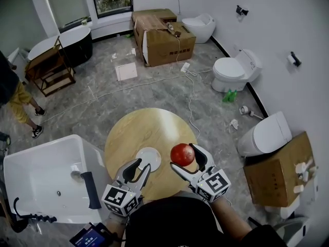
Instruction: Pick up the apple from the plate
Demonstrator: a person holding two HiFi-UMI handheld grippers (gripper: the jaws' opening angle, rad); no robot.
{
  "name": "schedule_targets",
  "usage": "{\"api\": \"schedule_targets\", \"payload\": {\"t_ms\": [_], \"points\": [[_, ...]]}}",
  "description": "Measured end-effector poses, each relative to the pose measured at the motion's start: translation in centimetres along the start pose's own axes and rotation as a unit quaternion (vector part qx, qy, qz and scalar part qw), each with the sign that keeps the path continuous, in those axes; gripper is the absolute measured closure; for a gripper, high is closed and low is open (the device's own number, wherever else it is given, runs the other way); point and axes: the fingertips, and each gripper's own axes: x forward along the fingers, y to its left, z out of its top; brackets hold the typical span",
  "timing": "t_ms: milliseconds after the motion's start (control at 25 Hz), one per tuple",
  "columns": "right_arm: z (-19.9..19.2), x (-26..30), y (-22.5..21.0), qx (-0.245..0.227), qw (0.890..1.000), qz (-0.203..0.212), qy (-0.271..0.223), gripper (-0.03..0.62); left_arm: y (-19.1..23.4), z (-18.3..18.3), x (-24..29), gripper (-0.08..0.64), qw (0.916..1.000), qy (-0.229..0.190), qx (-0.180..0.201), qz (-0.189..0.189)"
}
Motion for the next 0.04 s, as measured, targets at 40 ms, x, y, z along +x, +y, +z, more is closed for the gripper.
{"api": "schedule_targets", "payload": {"t_ms": [40], "points": [[0.03, 0.1, -0.03, 0.001, 1.0, 0.002, -0.001, 0.192, 0.03, 0.03, 0.07, 0.416, 1.0, 0.0, 0.0, 0.001]]}}
